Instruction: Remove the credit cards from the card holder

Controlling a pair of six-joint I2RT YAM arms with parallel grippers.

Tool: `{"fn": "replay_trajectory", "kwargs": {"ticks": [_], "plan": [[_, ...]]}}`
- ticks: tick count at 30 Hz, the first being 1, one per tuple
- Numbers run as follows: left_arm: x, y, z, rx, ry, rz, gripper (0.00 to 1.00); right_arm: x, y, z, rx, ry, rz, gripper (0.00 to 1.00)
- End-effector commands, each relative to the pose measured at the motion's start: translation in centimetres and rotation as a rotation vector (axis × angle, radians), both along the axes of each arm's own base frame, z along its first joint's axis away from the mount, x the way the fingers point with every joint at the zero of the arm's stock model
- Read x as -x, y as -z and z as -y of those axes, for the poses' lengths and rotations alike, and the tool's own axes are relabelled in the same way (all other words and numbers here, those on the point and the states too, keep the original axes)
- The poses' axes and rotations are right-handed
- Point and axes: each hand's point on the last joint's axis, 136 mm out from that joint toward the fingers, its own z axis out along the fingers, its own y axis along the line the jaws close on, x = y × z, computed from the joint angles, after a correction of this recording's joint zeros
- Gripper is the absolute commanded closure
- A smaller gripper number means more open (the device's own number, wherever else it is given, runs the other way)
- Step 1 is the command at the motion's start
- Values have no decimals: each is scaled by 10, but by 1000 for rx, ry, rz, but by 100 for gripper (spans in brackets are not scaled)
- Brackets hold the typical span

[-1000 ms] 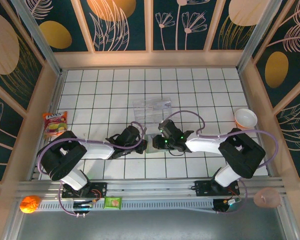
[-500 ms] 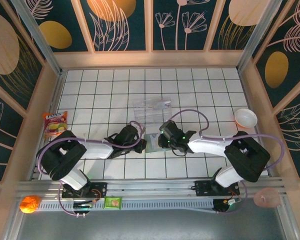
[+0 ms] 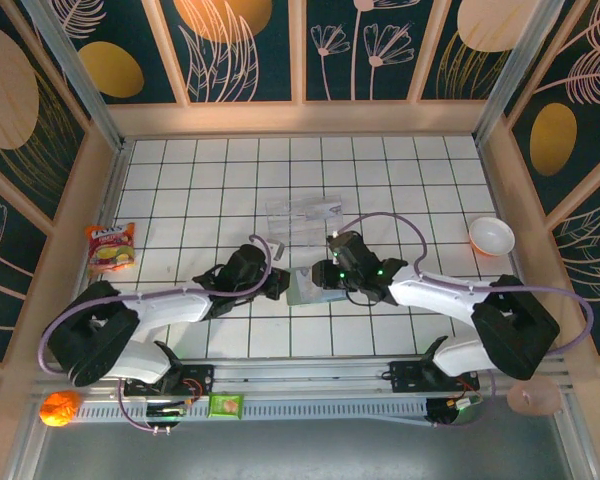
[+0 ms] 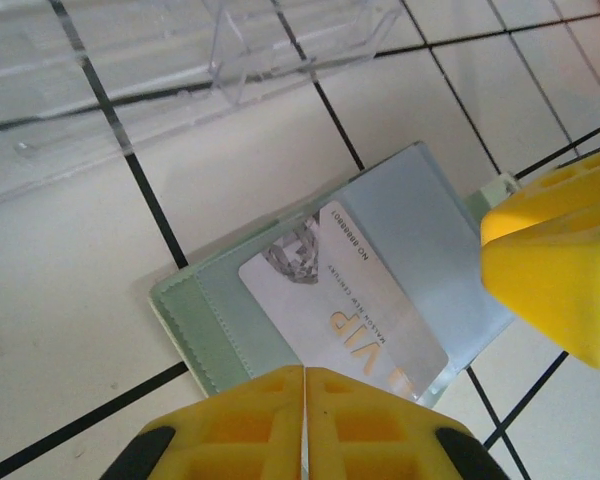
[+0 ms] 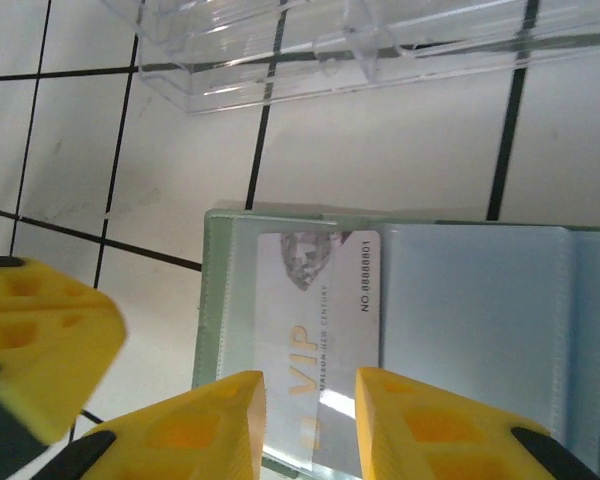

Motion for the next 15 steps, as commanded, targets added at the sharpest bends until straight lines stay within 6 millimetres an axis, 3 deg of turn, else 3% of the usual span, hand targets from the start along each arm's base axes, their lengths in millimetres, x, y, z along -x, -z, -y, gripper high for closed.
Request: {"fn": "replay_trajectory", "kwargs": {"ticks": [1, 9, 15], "plan": [[-4, -1, 19, 33, 24, -8, 92, 5, 6, -12, -33, -69, -37, 70], [-10, 30, 7, -78, -24, -34, 95, 2, 19, -2, -27, -33, -82, 71], [-6, 6, 12, 6, -13, -5, 92, 0, 18, 5, -27, -10, -75, 71]]}}
